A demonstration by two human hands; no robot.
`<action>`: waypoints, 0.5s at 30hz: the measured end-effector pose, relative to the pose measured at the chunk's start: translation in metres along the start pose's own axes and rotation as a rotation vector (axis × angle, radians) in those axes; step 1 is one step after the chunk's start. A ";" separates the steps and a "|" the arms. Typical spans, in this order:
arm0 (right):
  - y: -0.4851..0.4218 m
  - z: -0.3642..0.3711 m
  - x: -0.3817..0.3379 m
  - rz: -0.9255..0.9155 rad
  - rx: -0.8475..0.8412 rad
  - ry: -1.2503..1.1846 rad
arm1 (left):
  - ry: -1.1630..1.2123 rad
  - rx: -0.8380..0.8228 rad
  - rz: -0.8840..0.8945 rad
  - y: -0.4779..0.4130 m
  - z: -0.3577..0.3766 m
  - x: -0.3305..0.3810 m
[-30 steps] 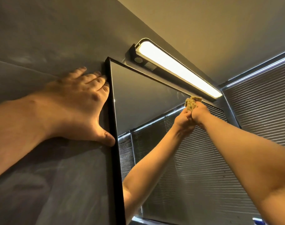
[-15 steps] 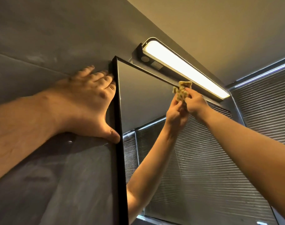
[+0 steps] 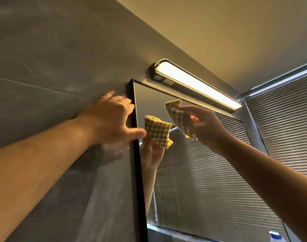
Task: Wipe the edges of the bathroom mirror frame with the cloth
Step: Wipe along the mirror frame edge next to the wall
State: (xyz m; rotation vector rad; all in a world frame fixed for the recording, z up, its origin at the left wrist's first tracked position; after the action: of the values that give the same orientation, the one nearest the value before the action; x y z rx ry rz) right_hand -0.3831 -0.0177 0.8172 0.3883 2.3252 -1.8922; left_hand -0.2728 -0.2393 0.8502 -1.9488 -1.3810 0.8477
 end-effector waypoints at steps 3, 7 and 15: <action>0.037 -0.005 -0.032 -0.036 -0.075 0.001 | 0.181 0.169 0.129 0.012 0.003 0.026; 0.072 -0.002 -0.064 -0.108 -0.087 0.106 | 0.501 0.036 0.173 0.038 0.006 0.066; 0.092 -0.001 -0.098 -0.133 -0.030 0.023 | 0.688 0.168 0.163 0.042 -0.017 0.076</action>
State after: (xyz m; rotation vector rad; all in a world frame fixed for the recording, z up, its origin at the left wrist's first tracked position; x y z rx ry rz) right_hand -0.2640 -0.0119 0.7556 0.2597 2.4486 -1.9168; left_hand -0.2156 -0.1802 0.8164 -1.9688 -0.7302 0.2868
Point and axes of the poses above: each hand's wrist, its own y-axis away from the middle knuckle, its own z-axis out of the palm, x = y × z, the point moved 6 cm from there along -y, towards the middle knuckle, and after that the axes turned 8 degrees about -x, right-handed, at the moved point
